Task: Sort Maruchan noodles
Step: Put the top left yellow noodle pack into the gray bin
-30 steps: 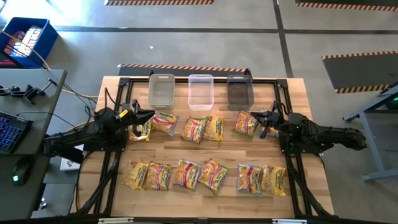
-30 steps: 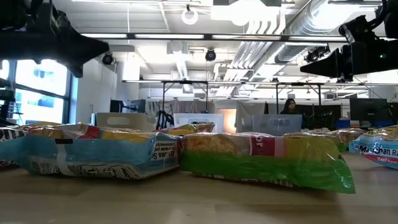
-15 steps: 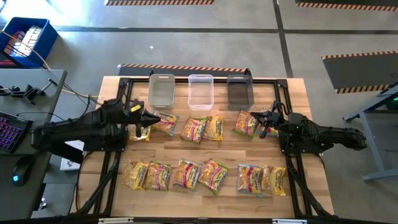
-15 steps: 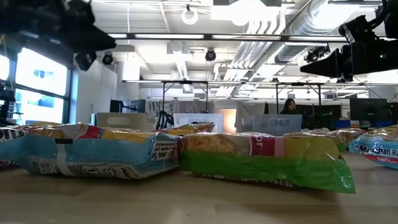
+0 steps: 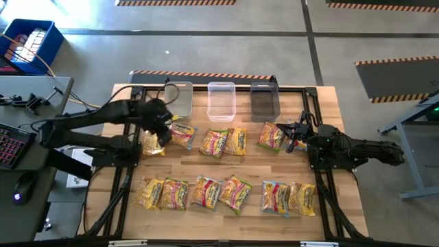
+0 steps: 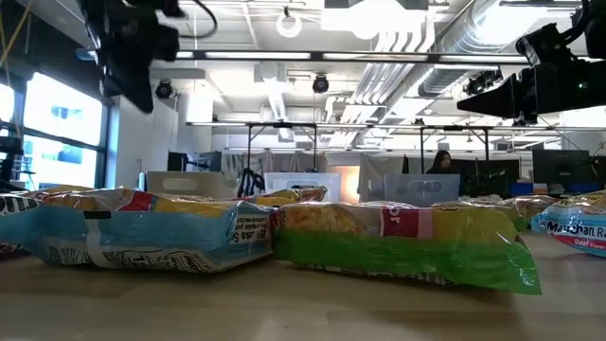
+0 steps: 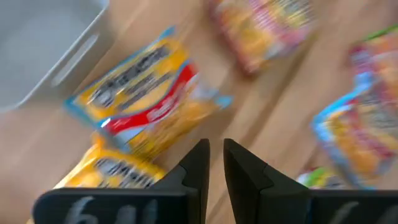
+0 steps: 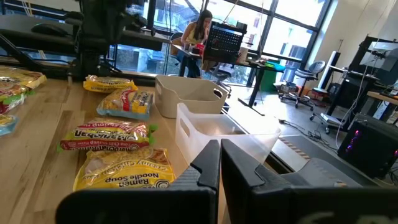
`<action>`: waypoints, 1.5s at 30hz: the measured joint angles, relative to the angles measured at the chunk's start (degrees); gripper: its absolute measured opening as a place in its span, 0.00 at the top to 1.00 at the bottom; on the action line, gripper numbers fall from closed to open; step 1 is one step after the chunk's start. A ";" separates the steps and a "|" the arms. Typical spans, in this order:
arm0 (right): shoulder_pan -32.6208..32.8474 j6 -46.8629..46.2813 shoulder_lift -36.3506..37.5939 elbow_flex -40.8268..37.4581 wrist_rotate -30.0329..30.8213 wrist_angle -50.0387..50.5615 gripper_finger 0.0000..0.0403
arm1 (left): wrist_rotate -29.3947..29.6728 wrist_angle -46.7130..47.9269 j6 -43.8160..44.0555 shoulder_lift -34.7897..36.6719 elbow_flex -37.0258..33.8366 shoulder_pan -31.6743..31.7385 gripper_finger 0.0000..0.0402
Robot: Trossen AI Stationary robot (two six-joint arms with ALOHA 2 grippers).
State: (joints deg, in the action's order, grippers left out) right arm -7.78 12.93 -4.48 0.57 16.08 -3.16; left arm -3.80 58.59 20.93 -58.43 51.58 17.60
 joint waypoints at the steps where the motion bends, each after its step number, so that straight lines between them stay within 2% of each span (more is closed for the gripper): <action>1: -0.02 0.00 0.01 -0.01 0.01 0.00 1.00 | 0.58 1.72 0.00 -1.97 0.61 0.32 0.88; 11: -0.02 0.00 -0.01 0.01 -0.01 0.00 1.00 | 4.64 9.37 -0.07 -18.53 3.44 5.28 0.64; 17: 0.00 0.00 0.00 0.01 0.00 0.00 1.00 | 6.27 9.51 -1.92 -23.70 3.44 9.44 0.53; 22: -0.02 0.00 0.01 0.01 0.01 0.00 1.00 | 7.92 9.05 -4.18 -26.55 3.44 13.09 0.49; 25: -0.02 0.00 0.00 0.00 0.00 0.00 1.00 | 7.71 8.59 -6.96 -28.19 3.44 15.20 0.49; 30: -0.02 0.00 -0.01 -0.01 -0.01 0.00 1.00 | 2.32 7.22 -11.55 -31.04 3.45 18.08 0.51; 36: 0.01 0.00 0.00 -0.01 -0.01 0.00 1.00 | 1.57 7.42 -13.02 -34.15 3.42 19.93 0.56; 41: -0.02 0.00 0.01 0.01 0.00 0.00 1.00 | 0.96 8.09 -14.32 -35.74 3.42 20.07 0.66; 45: 0.00 0.00 -0.01 -0.01 -0.01 0.00 1.00 | -1.62 9.42 -16.28 -35.67 3.42 20.04 0.79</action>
State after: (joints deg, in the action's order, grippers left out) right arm -7.78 12.93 -4.49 0.56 16.08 -3.16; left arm -5.42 68.00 4.65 -94.09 55.00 37.64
